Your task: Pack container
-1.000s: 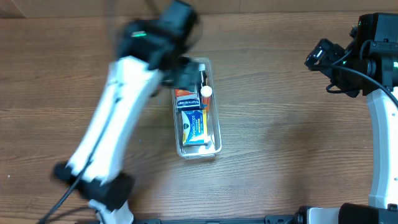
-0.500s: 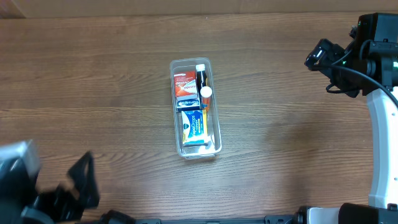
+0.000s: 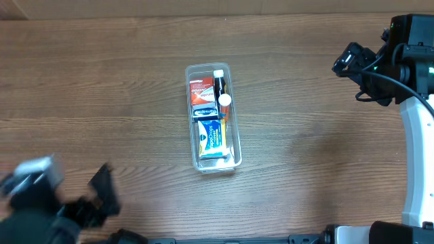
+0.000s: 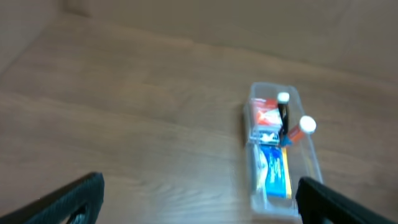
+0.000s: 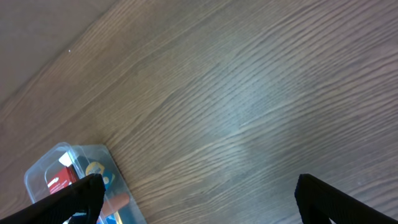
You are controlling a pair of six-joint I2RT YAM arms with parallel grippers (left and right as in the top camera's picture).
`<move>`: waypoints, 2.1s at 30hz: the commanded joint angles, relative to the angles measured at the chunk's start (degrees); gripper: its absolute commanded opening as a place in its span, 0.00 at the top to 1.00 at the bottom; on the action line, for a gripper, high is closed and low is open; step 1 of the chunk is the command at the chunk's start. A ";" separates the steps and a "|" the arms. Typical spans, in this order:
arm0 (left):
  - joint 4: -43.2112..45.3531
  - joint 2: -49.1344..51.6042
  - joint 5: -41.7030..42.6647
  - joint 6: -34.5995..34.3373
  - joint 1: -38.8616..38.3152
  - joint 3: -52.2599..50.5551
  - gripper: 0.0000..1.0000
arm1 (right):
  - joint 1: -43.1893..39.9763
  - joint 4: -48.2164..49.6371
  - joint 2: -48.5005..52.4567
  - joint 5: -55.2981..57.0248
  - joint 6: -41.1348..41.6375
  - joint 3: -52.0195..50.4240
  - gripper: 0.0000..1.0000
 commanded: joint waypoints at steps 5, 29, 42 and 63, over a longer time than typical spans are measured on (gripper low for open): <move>36.98 -6.47 17.68 17.33 7.74 -36.33 0.00 | 0.09 0.28 -0.02 -0.11 -0.17 0.26 0.00; 56.59 -39.98 25.03 15.39 19.91 -80.54 0.00 | 0.09 0.28 -0.02 -0.11 -0.20 0.26 0.00; 56.48 -39.95 25.00 15.39 19.91 -80.48 0.00 | 0.09 0.28 -0.02 -0.11 -0.17 0.26 0.00; 56.48 -39.95 25.00 15.39 19.91 -80.48 0.00 | 2.25 18.10 -43.85 3.61 -20.17 -30.05 0.00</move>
